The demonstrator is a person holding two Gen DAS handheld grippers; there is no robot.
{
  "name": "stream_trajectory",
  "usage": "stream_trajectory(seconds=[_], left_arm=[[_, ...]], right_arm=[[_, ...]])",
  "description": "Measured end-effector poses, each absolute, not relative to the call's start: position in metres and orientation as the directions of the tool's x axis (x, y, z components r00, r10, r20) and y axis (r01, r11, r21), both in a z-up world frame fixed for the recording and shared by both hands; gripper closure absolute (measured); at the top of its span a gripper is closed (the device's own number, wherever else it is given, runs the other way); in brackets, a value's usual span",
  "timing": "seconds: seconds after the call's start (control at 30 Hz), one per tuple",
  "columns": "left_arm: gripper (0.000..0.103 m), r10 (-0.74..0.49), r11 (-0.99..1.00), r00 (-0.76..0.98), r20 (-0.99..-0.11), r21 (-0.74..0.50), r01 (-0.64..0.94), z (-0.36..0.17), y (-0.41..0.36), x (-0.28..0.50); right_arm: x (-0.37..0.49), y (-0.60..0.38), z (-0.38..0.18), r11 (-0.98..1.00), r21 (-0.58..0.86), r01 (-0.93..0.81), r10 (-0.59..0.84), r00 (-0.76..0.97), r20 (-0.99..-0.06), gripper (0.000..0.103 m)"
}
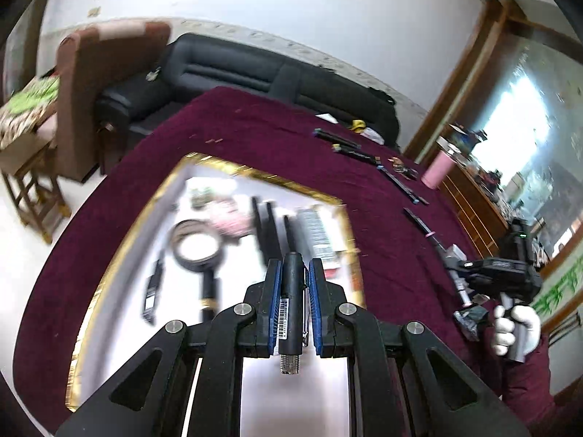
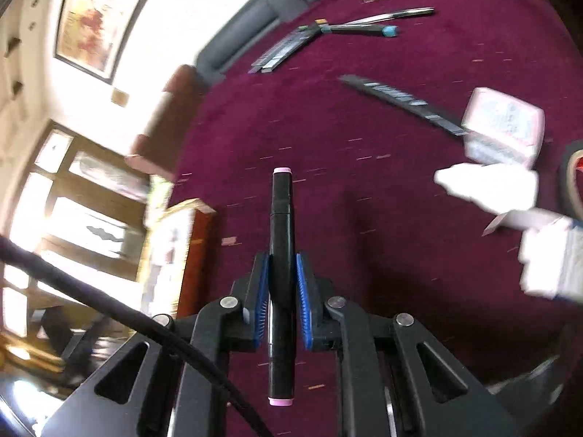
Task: Organize objects
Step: 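Lower the pen into the tray while the right gripper lowers the marker there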
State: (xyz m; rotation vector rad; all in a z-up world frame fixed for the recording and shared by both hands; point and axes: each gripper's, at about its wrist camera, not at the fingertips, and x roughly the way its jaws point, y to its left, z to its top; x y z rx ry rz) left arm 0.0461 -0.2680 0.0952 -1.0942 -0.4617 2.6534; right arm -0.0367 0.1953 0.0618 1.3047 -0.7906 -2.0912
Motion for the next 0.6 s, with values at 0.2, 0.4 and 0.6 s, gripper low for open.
stream_trajectory(seconds=[0.2,0.4,0.6], left_arm=[[0.091,0.288,-0.931,-0.650,-0.703,-0.366,-0.018,0.068,-0.311,0.043],[0.091,0.261,-0.946,-0.595,-0.760,-0.325,0.000,0.046,-0.336,0.038],[0.091,0.249,-0.944,-0.586,-0.771,-0.328,0.032,0.032,-0.352,0.035]], right_arm=[[-0.019,0.101,0.082,-0.558,0.788,0.260,-0.828,-0.227,-0.512,0.090],[-0.006,-0.009,0.065,-0.494,0.814,0.306,-0.859,-0.028,-0.511,0.089],[-0.001,-0.110,0.043,-0.530,0.779,0.334,-0.804,0.095,-0.587,0.089]])
